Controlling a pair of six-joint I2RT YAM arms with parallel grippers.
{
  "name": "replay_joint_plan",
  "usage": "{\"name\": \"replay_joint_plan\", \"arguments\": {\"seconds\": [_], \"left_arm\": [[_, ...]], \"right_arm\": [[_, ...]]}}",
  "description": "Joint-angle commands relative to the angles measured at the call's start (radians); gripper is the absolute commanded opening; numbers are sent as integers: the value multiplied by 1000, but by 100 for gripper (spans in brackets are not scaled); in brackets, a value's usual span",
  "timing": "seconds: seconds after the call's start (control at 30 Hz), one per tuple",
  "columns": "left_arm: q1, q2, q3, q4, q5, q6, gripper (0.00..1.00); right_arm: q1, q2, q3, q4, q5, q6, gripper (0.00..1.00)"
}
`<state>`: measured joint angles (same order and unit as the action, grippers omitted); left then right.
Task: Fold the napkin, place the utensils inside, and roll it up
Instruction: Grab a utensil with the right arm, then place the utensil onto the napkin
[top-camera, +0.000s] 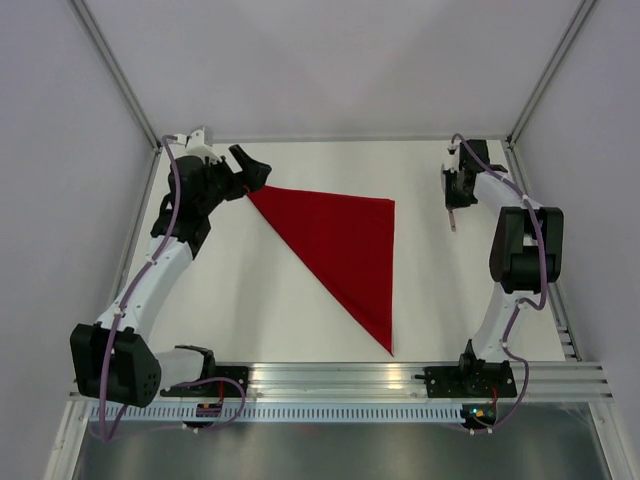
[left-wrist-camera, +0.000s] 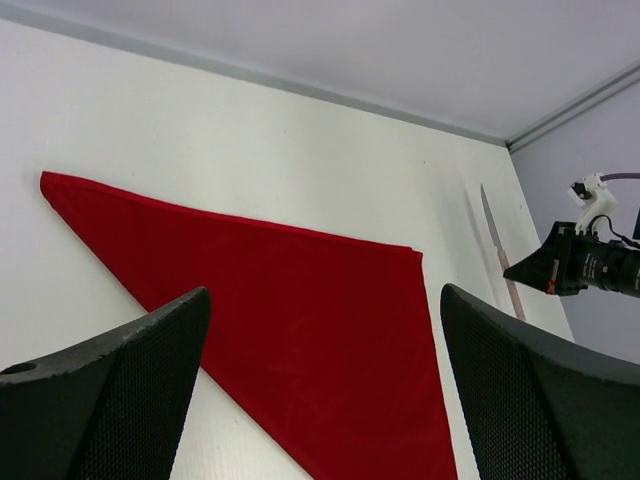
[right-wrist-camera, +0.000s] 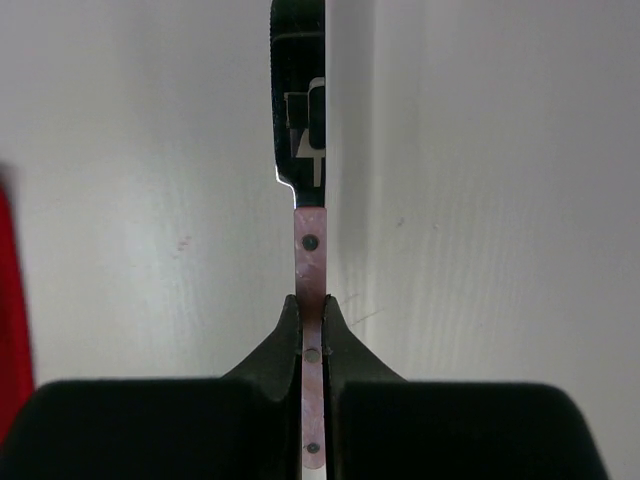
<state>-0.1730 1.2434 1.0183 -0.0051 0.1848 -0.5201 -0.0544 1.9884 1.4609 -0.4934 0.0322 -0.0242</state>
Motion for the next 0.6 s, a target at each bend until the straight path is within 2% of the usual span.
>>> {"name": "replay_joint_plan", "arguments": {"seconds": [0.0,0.3,0.43,0.57], "left_arm": [[9,-27,72,-29,-13,-20,100],[12,-61,118,-88,-62,-27,100],[12,-71,126,-105,-79,-27,100],[13,-81,138,-124,-90,-24,100]], "right_arm": [[83,-115,12,-42,-50,-48,0],[336,-112,96,-137,-97,-17,1],[477,-34,171,-192,-127,21,1],[559,33,229,-215,-146,110,0]]}}
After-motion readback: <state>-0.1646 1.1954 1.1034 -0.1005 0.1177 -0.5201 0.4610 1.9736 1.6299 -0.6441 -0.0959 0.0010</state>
